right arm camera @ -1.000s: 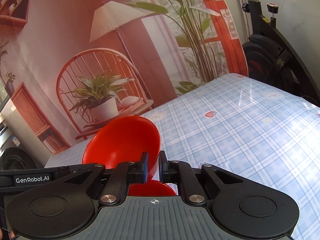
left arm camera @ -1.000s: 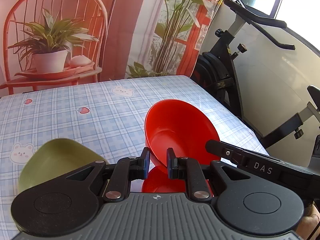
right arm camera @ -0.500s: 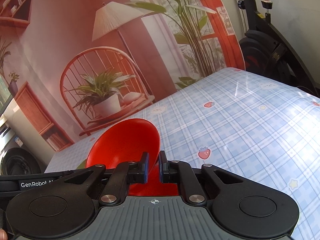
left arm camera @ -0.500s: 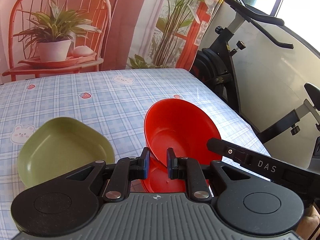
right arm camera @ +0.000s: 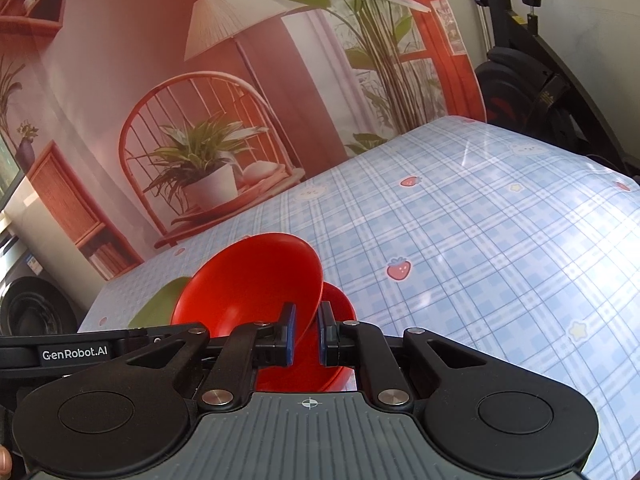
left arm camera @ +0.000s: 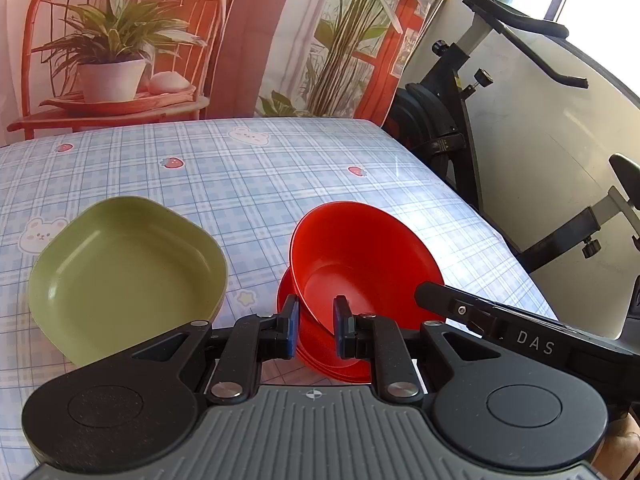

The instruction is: Organize plates and bowls

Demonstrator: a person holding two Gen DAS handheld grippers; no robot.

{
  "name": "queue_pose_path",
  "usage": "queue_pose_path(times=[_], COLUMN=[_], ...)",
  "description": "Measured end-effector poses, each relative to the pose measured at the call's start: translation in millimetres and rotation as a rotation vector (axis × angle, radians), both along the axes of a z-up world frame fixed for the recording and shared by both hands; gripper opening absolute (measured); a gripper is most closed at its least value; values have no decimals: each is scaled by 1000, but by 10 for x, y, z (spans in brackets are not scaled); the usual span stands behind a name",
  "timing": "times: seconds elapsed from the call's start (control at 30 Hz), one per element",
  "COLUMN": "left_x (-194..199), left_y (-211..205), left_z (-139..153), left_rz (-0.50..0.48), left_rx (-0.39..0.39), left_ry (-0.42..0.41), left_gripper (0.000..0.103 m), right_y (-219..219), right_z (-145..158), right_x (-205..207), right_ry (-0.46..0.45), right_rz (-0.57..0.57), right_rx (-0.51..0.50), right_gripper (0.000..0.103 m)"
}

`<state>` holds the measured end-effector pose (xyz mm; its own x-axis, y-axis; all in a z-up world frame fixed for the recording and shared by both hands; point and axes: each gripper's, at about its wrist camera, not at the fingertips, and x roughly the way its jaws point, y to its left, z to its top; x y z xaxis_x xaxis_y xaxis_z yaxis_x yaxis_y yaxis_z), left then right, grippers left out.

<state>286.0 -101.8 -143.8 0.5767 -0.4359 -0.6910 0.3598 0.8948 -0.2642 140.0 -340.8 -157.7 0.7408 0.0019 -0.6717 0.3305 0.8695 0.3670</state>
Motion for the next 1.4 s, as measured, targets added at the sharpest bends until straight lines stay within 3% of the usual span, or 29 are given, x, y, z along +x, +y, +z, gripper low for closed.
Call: queue_pose_path(times=[0.43, 1.4], left_x=[26, 48], left_y=[-52, -56], left_z=[-94, -161], left_rz=[-1, -6], left_rx=[28, 37], left_ry=[29, 48], left_gripper=[18, 19], right_y=[-5, -20], right_z=[-127, -143], right_x=[5, 25], right_ry=[43, 47], right_rz=[-1, -8], right_rx=[0, 6], right_gripper=[10, 10])
